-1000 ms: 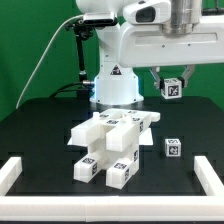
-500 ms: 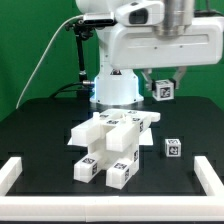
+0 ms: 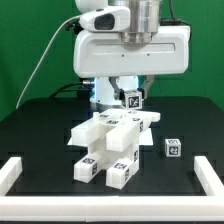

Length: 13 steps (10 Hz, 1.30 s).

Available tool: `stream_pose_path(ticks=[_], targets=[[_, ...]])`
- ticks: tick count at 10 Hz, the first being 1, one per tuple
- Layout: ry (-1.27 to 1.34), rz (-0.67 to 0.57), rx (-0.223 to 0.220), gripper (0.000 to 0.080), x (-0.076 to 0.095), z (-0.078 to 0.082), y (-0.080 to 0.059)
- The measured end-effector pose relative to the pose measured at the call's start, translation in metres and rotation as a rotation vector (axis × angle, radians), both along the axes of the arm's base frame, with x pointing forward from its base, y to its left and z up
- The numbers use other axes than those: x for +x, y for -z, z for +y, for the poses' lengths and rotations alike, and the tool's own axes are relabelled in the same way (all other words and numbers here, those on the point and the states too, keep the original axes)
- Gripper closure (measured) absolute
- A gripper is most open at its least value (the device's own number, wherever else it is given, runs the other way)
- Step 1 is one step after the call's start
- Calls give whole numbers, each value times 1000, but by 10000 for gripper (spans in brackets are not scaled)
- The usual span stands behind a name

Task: Assemble chair

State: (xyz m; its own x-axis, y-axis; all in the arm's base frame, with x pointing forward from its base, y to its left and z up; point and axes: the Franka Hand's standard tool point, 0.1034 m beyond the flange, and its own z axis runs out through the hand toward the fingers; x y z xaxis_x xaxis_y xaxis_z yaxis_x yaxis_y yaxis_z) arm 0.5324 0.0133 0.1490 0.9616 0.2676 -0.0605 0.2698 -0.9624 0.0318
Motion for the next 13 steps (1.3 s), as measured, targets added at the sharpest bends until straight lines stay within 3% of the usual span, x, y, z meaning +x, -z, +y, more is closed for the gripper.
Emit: stream_pose_path(ticks=[8,13], targets=[[14,29,-6,515,-17,-7,20],[13,23,-7,515,-16,-5,21]])
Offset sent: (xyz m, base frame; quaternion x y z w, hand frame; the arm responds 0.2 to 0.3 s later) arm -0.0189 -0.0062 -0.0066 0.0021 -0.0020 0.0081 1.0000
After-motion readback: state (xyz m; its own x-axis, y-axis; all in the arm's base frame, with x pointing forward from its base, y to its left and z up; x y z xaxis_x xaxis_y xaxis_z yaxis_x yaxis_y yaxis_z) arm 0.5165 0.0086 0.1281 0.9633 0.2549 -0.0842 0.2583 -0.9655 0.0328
